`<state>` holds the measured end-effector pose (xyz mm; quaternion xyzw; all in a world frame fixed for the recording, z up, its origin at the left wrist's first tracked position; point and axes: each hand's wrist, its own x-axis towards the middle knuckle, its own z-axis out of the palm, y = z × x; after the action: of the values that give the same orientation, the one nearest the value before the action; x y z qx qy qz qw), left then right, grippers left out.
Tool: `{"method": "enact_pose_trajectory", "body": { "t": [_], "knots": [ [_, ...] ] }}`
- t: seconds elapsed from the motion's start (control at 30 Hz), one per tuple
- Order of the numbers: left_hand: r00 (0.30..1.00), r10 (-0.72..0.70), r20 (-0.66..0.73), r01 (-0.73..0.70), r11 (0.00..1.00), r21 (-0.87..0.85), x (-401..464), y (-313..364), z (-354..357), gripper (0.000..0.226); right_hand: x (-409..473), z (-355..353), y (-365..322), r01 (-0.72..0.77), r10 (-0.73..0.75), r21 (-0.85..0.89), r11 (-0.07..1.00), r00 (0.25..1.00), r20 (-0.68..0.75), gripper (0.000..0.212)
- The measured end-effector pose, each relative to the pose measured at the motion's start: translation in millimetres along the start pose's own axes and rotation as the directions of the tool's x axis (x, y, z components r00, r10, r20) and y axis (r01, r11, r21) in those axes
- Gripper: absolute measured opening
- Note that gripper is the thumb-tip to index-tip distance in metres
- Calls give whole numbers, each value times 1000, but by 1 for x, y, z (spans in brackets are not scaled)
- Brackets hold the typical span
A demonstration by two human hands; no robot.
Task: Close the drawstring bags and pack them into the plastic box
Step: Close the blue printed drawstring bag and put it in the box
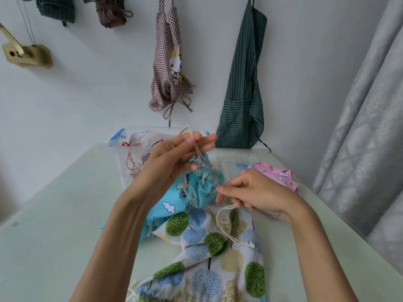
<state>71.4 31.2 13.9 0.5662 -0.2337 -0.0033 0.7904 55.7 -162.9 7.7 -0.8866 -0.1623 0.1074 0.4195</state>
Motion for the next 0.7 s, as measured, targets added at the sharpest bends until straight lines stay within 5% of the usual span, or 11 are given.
{"method": "enact_pose_trajectory", "body": {
  "t": [0.17,0.33,0.47,0.6,0.7],
  "knots": [
    [979,-201,14,170,861,479,-1,-21,-2,21,-5,-7,6,-72,74,-41,997,997,35,25],
    [889,-443,119,264,707,656,0,-52,-4,20,-16,-24,12,-153,154,20,988,987,-47,31],
    [812,-533,239,175,613,771,2,-61,11,24,-17,-32,15,-164,183,95,982,952,-244,35],
    [732,-595,332,86,564,821,-1,-59,19,23,-2,-18,12,13,-22,-20,1000,847,-531,31],
    [739,-572,354,82,599,797,-1,-59,18,31,16,6,10,168,-189,-87,982,878,-439,28]
  ]
}}
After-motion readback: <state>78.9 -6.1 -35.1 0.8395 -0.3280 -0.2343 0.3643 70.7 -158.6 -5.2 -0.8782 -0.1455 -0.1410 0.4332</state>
